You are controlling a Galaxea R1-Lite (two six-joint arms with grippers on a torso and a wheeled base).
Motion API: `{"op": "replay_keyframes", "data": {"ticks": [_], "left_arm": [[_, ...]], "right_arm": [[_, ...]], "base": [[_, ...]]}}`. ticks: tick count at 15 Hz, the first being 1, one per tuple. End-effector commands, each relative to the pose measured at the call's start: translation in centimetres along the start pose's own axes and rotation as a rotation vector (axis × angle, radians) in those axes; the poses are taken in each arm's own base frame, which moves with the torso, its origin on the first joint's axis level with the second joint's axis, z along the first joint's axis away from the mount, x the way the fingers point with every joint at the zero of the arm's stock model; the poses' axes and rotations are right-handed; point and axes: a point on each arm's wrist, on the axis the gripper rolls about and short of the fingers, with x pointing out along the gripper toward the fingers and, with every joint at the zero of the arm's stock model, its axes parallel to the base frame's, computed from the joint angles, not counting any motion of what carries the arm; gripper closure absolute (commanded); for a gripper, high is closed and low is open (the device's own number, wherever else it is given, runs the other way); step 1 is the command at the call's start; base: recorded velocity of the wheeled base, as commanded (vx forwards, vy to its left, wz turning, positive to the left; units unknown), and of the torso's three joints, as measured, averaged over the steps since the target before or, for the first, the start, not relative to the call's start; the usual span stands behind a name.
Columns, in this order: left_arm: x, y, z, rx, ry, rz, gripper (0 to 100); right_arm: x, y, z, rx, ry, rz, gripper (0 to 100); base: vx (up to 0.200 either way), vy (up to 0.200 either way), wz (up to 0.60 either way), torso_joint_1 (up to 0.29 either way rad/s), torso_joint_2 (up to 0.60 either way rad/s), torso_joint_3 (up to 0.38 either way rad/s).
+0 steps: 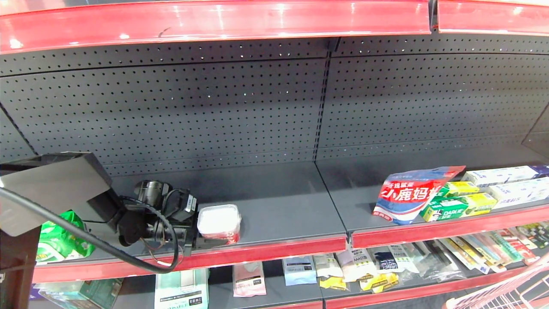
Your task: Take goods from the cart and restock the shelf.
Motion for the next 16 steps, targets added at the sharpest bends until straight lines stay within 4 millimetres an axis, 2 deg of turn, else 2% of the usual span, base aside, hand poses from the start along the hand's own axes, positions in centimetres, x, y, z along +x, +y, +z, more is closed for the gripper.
{"op": "replay_keyframes", "data": {"ticks": [1, 12, 13, 16], "left_arm": [[-0.09, 0.01, 0.25, 0.001, -0.002, 0.002, 100], [-0.33, -0.59, 0.08, -0.039, 0.003, -0.001, 100], [-0.34, -0.66, 0.05, -0.04, 0.003, -0.001, 0], [-0.43, -0.56, 0.21, -0.055, 0.001, 0.002, 0]], "right_arm": [[0.02, 0.0, -0.01, 0.0, 0.001, 0.0, 100], [-0.02, -0.02, 0.06, 0.0, -0.002, -0.001, 100], [-0.02, -0.02, 0.06, 0.0, -0.002, -0.001, 100], [-0.05, -0.03, 0.1, 0.0, -0.003, -0.001, 100]], "base": [[0.0, 0.0, 0.0, 0.0, 0.0, 0.0], [0.0, 0.0, 0.0, 0.0, 0.0, 0.0], [0.0, 0.0, 0.0, 0.0, 0.0, 0.0], [0.0, 0.0, 0.0, 0.0, 0.0, 0.0]]}}
